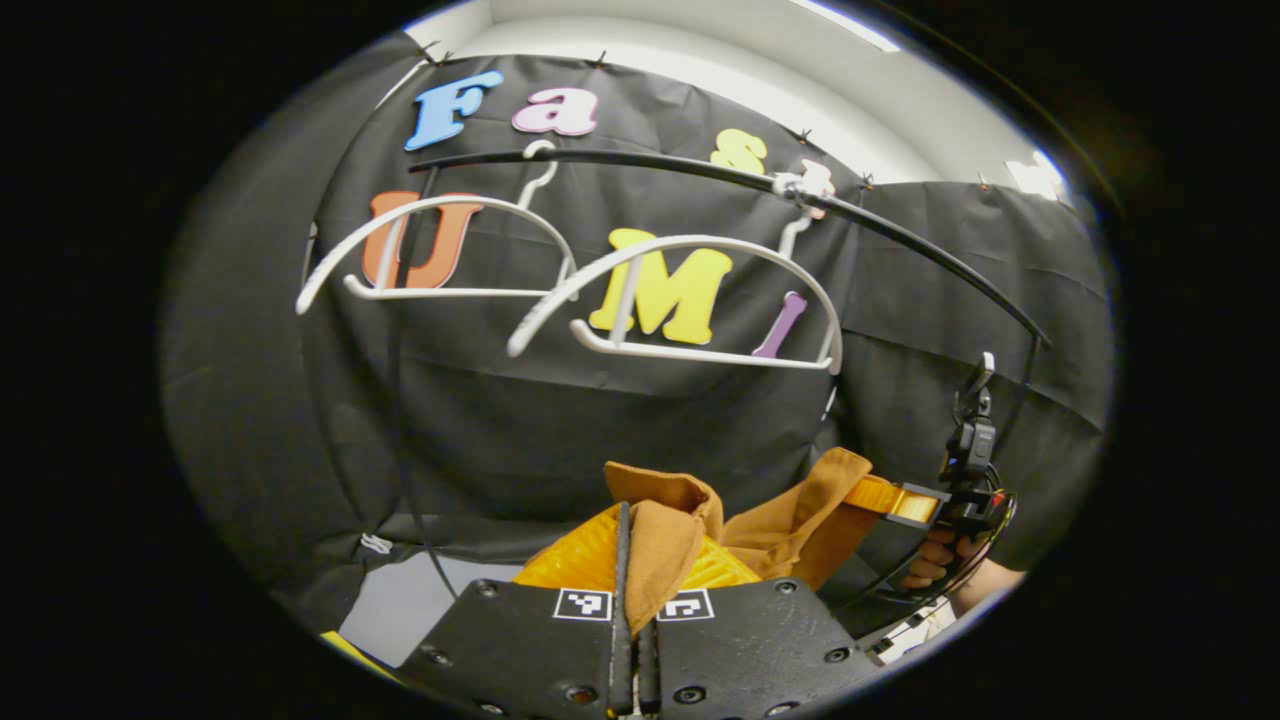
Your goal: Grasp the clothes on the hanger with both hands and then place them into the laundry hamper below.
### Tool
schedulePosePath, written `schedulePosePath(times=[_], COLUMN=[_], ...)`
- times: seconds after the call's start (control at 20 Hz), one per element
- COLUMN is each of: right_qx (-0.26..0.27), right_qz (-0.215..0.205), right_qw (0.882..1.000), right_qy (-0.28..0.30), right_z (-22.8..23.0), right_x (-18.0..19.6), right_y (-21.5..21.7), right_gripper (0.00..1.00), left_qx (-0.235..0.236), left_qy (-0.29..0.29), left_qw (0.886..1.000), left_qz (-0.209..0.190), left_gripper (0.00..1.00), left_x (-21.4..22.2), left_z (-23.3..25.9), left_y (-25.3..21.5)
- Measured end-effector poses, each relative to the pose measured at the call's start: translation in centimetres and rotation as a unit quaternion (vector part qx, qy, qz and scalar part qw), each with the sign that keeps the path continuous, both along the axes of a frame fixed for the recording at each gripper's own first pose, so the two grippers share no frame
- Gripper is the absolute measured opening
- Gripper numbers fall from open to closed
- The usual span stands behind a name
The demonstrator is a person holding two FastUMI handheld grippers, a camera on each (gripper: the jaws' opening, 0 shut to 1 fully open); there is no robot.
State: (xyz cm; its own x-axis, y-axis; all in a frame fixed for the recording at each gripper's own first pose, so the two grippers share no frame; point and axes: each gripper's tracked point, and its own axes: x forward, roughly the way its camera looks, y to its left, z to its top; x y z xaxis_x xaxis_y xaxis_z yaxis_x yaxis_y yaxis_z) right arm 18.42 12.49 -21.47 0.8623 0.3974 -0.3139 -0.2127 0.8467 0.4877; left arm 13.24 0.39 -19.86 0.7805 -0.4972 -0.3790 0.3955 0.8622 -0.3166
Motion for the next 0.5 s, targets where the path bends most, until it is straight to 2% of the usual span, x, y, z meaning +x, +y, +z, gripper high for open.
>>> schedulePosePath(times=[0.35,0.5], right_qx=[0.0,0.009], right_qz=[0.065,0.084], right_qw=[0.998,0.996], right_qy=[-0.019,-0.03], right_z=[3.3,4.9], right_x=[-2.0,-1.5], right_y=[5.4,6.5], right_gripper=[0.05,0.06], left_qx=[-0.02,-0.029], left_qy=[-0.034,-0.051], left_qw=[0.998,0.996], left_qz=[-0.053,-0.063], left_gripper=[0.07,0.07], left_x=[-1.4,-1.4], left_z=[3.4,5.1], left_y=[-4.8,-6.5])
